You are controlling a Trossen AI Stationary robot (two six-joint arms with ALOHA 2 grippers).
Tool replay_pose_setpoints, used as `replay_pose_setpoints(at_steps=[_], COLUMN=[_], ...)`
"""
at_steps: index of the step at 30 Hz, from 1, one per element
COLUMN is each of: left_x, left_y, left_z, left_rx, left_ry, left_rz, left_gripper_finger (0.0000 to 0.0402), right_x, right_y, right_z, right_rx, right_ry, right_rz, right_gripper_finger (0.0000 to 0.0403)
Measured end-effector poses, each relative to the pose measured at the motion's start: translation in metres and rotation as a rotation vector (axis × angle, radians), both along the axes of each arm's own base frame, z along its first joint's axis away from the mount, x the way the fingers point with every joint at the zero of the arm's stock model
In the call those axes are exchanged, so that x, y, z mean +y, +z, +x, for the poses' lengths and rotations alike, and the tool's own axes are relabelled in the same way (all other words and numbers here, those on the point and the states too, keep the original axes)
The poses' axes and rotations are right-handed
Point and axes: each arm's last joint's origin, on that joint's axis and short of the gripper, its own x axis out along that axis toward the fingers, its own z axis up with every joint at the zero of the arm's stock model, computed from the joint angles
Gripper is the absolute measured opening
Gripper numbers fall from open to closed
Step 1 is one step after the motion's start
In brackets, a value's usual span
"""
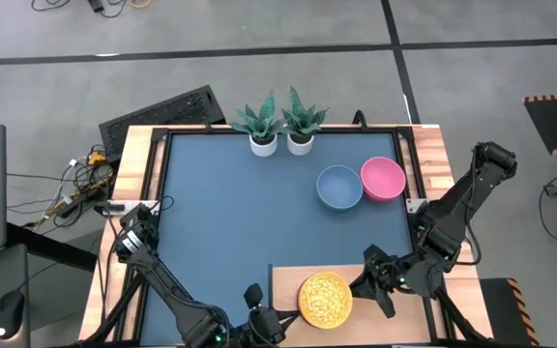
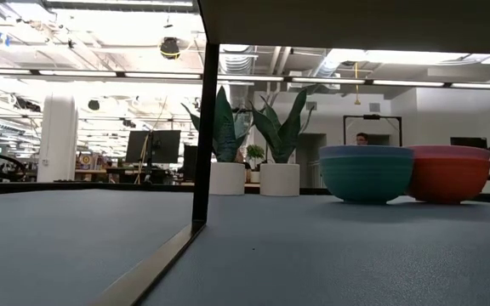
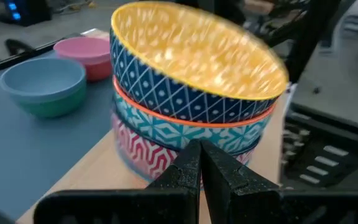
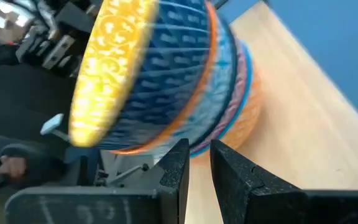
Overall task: Place and stack bowls onto a shelf
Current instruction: Adjust the stacked bowls on the shelf
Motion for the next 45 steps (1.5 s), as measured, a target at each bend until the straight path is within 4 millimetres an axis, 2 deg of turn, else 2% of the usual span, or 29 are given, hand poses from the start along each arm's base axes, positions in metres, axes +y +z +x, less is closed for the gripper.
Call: replay_pose_setpoints(at_steps=[18, 28, 35, 45], left_x=[0.001, 0.001, 0.001, 0.001], left_y=[-0.002, -0.002, -0.002, -0.002], left_z=[0.0, 0.0, 0.0, 0.0], left_rx=[0.005, 0.008, 0.008, 0.008], left_ry=[0.008, 0.008, 0.009, 0.009], left_rz=[0.012, 0.014, 0.013, 0.011], left_gripper_finger=[0.0, 0.0, 0.0, 0.0], right_x=[0.001, 0.007, 0.004, -0.002], right_y=[0.005, 0.024, 0.015, 0.013], right_z=[-0.004, -0.008, -0.005, 0.0], right_rx=[-0.022, -0.079, -0.019, 0.004], right_ry=[-0.029, -0.004, -0.023, -0.034], right_rz=[0.031, 0.037, 0.001, -0.015], right_gripper_finger=[0.009, 0.009, 0.009, 0.009])
